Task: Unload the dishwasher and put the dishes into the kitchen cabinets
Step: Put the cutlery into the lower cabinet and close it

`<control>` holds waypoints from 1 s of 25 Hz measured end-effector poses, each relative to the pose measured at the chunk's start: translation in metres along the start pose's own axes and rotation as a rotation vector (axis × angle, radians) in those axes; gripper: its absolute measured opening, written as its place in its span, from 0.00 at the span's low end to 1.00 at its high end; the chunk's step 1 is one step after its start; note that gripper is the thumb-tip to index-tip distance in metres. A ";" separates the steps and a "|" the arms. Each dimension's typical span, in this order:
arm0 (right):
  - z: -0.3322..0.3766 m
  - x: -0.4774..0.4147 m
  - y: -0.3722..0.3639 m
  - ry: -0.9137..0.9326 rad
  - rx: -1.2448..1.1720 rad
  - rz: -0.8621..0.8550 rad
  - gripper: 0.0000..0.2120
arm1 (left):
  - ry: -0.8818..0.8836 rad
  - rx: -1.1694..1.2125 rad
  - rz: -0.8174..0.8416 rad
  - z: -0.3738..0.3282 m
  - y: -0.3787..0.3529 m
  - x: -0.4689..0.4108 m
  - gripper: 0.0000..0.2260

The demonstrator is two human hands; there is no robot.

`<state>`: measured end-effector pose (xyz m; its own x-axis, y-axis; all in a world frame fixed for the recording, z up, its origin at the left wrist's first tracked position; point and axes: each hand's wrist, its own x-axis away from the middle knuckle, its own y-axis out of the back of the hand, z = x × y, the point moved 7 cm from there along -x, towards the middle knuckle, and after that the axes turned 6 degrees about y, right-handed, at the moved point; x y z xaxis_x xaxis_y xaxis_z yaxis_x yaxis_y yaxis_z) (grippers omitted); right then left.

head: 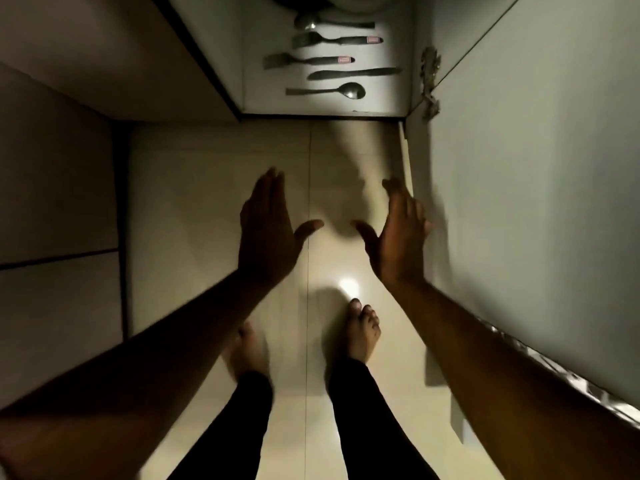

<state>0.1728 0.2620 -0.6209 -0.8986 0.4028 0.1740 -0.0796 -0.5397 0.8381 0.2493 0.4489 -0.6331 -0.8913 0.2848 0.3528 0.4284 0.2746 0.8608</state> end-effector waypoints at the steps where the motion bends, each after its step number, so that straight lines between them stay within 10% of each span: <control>1: 0.011 0.021 0.016 -0.006 0.019 0.016 0.33 | 0.007 -0.022 0.012 -0.004 0.015 0.021 0.41; 10: 0.147 0.154 0.172 -0.007 0.061 0.196 0.28 | 0.104 -0.008 0.148 -0.063 0.190 0.176 0.31; 25: 0.247 0.207 0.464 0.252 0.072 -0.303 0.23 | -0.112 0.037 0.002 -0.221 0.385 0.269 0.32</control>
<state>0.0565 0.2772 -0.0686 -0.9174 0.3368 -0.2120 -0.3354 -0.3677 0.8673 0.1420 0.4278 -0.1252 -0.8691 0.3857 0.3096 0.4374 0.3073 0.8451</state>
